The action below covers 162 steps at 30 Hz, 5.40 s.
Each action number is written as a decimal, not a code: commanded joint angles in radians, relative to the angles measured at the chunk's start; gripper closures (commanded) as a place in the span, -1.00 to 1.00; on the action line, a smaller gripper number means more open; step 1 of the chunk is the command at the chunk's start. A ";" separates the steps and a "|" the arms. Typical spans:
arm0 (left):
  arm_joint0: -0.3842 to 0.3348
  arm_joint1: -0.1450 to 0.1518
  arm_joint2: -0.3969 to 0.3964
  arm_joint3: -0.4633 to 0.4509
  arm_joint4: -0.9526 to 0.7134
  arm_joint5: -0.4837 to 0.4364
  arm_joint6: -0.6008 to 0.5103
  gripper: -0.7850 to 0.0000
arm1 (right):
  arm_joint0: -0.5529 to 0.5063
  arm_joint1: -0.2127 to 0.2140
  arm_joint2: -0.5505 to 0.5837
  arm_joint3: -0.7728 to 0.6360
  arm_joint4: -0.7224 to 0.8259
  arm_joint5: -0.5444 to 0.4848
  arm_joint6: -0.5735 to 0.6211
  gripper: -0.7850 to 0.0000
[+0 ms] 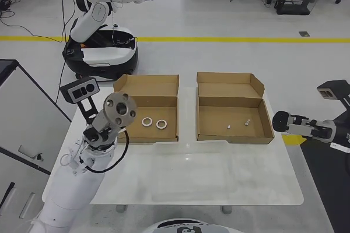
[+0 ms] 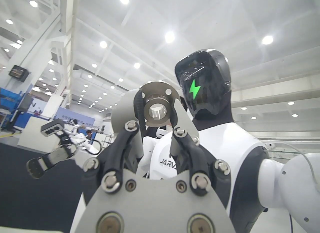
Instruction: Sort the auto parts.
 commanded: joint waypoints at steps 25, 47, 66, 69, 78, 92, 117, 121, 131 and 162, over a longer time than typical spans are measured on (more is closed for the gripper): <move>-0.392 0.002 0.033 0.246 0.586 0.527 -0.160 1.00 | 0.000 0.000 0.000 0.000 0.000 0.000 0.000 -1.00; -0.434 0.045 0.041 0.537 1.152 0.595 -0.286 1.00 | 0.000 0.000 0.000 0.000 0.000 0.000 0.000 -1.00; -0.558 0.032 0.209 0.863 1.436 0.536 -0.302 1.00 | 0.000 0.000 0.000 0.000 0.000 0.000 0.000 -1.00; -0.571 0.026 0.244 0.884 1.464 0.508 -0.308 1.00 | 0.000 0.000 0.000 0.000 0.000 0.000 0.000 -1.00; -0.610 0.010 0.332 0.924 1.568 0.445 -0.307 1.00 | 0.000 0.000 0.000 0.000 0.000 0.000 0.000 -1.00; -0.620 -0.003 0.373 0.969 1.583 0.436 -0.268 1.00 | 0.000 0.000 0.000 0.000 0.000 0.000 0.000 -1.00; -0.538 0.033 0.264 0.740 1.486 0.413 -0.202 -1.00 | 0.000 0.000 0.000 0.000 0.000 0.000 0.000 -1.00; -0.455 0.051 0.206 0.610 1.365 0.417 -0.215 -1.00 | 0.000 0.000 0.000 0.000 0.000 0.000 0.000 -1.00; -0.256 0.077 0.114 0.300 1.022 0.476 -0.245 -1.00 | 0.000 0.000 0.000 0.000 0.000 0.000 0.000 -1.00; -0.142 0.098 -0.045 0.048 0.560 0.597 -0.240 -1.00 | 0.000 0.000 0.000 0.000 0.000 0.000 0.000 -1.00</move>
